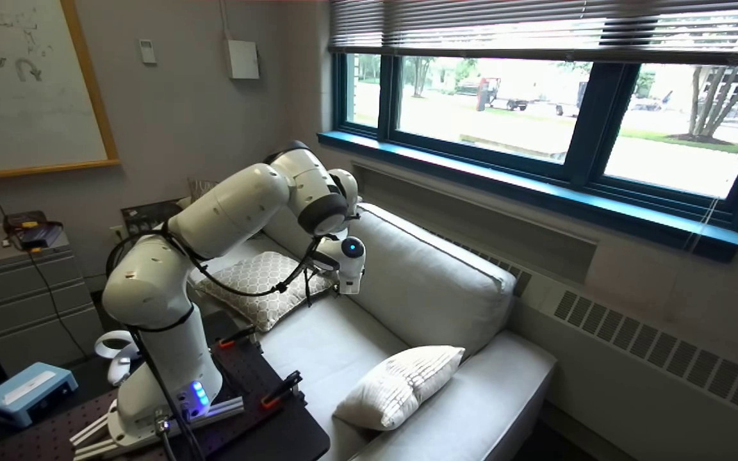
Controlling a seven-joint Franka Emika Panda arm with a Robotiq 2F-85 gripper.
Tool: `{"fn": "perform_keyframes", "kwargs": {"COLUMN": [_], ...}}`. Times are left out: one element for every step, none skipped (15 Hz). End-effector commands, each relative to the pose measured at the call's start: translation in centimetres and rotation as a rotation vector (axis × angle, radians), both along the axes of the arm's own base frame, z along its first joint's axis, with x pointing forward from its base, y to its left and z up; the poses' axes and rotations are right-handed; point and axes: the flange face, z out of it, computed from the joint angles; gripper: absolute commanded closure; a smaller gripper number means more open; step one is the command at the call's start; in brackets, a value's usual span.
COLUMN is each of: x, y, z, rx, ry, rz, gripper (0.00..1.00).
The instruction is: Place the small pillow against the right armrest, move the pillow in the middle of the couch to the right side of the couch
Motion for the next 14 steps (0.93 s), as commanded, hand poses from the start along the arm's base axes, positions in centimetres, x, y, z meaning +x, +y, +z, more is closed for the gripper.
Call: {"fn": "perform_keyframes", "kwargs": {"x": [4.1, 4.6, 2.9, 3.1, 2.9, 2.9, 2.9, 3.0, 3.0, 3.0, 2.6, 2.2, 1.8, 1.8], "y": [3.3, 4.3, 3.4, 3.7, 3.8, 3.7, 3.6, 3.5, 3.4, 3.4, 3.2, 3.1, 3.0, 3.1], "z": [-3.1, -4.0, -1.9, -2.6, -3.0, -2.9, -2.8, -2.7, -2.7, -2.7, -3.2, -4.0, -4.6, -5.3], "rx": [0.048, 0.059, 0.041, 0.046, 0.044, 0.044, 0.044, 0.043, 0.043, 0.043, 0.050, 0.051, 0.050, 0.051], "ry": [-0.057, -0.062, -0.031, -0.027, -0.023, -0.021, -0.022, -0.023, -0.024, -0.024, -0.026, -0.029, -0.027, -0.036], "rz": [0.191, 0.253, 0.167, 0.175, 0.171, 0.168, 0.166, 0.163, 0.162, 0.162, 0.155, 0.159, 0.152, 0.147], "gripper": [0.00, 0.00, 0.00, 0.00, 0.00, 0.00, 0.00, 0.00, 0.00, 0.00, 0.00, 0.00, 0.00, 0.00]}}
